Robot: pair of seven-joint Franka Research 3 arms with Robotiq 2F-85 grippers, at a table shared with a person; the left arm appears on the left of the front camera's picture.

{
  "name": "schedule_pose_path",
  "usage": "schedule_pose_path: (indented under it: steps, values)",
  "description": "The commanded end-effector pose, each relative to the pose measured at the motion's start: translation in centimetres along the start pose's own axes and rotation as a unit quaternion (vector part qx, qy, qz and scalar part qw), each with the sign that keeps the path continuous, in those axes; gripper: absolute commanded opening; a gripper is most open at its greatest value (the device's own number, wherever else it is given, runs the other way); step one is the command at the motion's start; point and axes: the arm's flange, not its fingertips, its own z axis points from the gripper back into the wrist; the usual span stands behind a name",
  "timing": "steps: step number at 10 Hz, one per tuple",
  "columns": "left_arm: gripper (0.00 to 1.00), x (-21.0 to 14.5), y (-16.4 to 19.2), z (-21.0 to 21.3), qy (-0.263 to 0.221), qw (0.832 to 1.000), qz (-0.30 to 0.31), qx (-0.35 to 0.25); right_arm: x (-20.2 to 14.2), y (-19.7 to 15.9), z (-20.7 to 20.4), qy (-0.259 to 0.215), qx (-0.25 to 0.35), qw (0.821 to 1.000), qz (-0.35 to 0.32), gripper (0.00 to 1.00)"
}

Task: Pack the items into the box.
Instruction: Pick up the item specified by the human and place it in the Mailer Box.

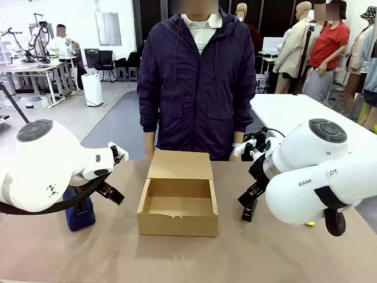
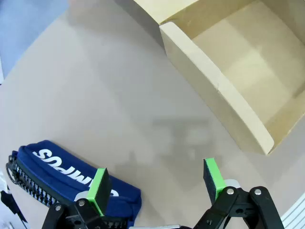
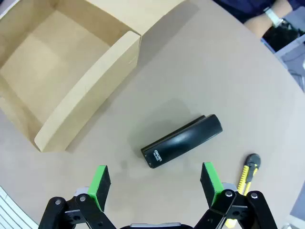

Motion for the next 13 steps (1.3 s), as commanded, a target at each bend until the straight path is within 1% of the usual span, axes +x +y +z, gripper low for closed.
schedule_pose_path:
  steps: [1,13]
  values:
    - [1.0,0.01,0.0,0.03,0.0,1.0,0.0,0.0,0.0,0.0,0.0,0.0,0.0,1.0,0.0,1.0]
    - [1.0,0.0,0.0,0.0,0.0,1.0,0.0,0.0,0.0,0.01,0.0,0.0,0.0,1.0,0.0,1.0]
